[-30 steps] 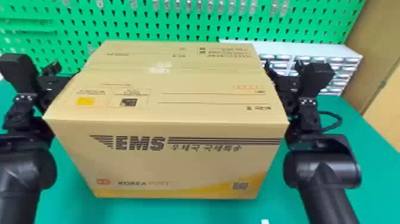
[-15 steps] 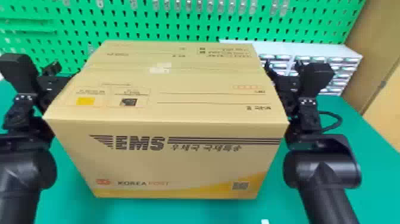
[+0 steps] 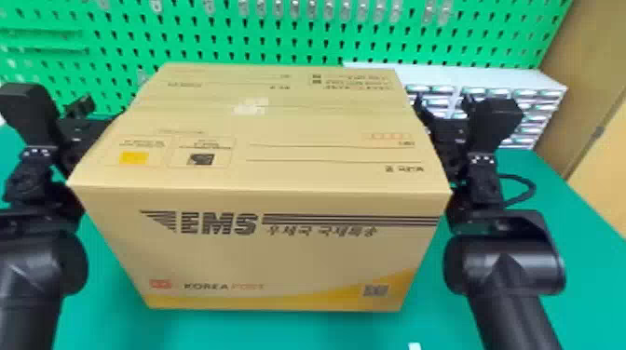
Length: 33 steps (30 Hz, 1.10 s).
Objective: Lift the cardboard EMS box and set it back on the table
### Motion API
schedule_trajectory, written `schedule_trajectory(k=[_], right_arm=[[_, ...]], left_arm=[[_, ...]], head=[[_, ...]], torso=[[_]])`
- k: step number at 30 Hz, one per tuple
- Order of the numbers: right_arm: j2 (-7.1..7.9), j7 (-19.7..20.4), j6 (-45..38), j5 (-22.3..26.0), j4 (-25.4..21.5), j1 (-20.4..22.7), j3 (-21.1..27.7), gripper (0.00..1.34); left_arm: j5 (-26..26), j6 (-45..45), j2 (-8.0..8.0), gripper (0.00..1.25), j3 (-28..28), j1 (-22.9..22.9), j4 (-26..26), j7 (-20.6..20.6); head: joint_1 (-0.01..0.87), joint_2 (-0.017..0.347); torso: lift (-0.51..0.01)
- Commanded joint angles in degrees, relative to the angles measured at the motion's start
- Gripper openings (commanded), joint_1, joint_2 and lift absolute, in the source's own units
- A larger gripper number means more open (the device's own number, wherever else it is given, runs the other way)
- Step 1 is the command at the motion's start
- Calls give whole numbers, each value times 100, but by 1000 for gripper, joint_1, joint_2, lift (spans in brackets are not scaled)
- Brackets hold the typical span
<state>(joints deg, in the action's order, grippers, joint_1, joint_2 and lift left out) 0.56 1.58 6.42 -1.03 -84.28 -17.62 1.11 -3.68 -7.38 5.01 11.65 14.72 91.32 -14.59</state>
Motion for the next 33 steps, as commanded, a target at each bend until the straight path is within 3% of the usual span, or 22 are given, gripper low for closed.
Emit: schedule_trajectory(k=[1,33], right_arm=[[23,0,0,-11,35,66,12,940],[111,0,-35,103,448,585,29,937]], left_arm=[[-1,9,0,770,30,-40,-9,0],[-318,114,0,764,-154,-418,-756,-18]], head=[[678,-15],[678,-15]], torso=[[-97],[-97]])
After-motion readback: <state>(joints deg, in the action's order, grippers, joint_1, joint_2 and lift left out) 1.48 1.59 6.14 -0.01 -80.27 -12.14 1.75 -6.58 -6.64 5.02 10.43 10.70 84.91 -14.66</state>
